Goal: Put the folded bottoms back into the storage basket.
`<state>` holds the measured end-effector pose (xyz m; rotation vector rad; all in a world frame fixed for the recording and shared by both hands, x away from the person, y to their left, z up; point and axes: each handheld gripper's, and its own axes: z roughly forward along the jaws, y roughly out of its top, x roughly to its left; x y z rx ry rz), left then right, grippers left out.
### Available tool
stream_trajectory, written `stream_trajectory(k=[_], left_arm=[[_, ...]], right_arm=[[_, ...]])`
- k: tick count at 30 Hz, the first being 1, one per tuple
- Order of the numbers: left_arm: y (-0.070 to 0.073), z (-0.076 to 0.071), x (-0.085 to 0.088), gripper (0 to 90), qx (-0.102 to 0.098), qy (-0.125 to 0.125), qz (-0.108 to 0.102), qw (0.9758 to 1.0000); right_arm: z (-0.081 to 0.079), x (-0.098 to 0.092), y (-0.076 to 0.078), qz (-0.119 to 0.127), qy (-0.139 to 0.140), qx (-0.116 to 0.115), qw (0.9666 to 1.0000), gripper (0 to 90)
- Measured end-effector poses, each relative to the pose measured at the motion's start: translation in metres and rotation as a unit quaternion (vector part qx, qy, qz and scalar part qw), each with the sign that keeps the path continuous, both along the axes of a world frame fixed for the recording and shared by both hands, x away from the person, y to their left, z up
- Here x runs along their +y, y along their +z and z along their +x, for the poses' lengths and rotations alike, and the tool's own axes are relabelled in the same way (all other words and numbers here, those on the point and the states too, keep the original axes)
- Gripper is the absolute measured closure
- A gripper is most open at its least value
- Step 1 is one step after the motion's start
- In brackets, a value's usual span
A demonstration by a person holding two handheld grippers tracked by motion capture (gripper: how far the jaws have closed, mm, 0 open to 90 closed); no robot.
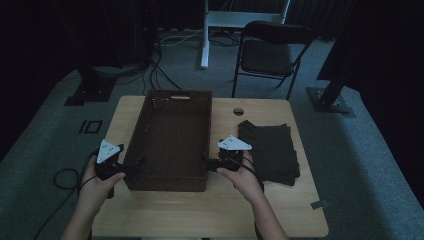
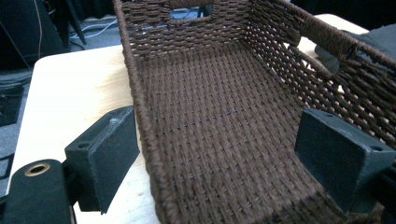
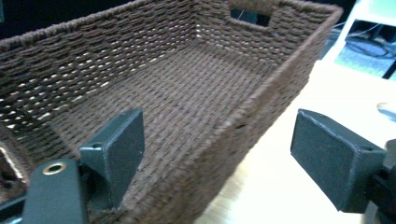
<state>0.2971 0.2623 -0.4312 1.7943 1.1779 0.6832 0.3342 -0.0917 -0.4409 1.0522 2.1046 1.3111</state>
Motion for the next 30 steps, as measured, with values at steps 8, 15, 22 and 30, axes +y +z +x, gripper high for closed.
stream_trajectory(k=[8, 15, 22, 30], left_arm=[[0.001, 0.007, -0.02, 13.5, 0.0, -0.02, -0.006, 0.9998], [0.002, 0.016, -0.04, 13.5, -0.005, -0.036, -0.013, 0.9992], [-0.001, 0.023, -0.062, 13.5, -0.005, -0.059, -0.013, 0.9982], [-0.004, 0.033, -0.088, 13.5, -0.006, -0.077, -0.022, 0.9968]], right_arm=[[0.001, -0.023, 0.001, -0.012, -0.029, -0.004, 0.9995, 16.1], [0.0, -0.05, 0.0, -0.008, -0.053, 0.003, 0.9986, 14.2], [-0.002, -0.069, 0.002, -0.01, -0.075, -0.003, 0.9971, 13.4], [-0.002, -0.095, 0.0, -0.018, -0.105, -0.003, 0.9944, 13.3]])
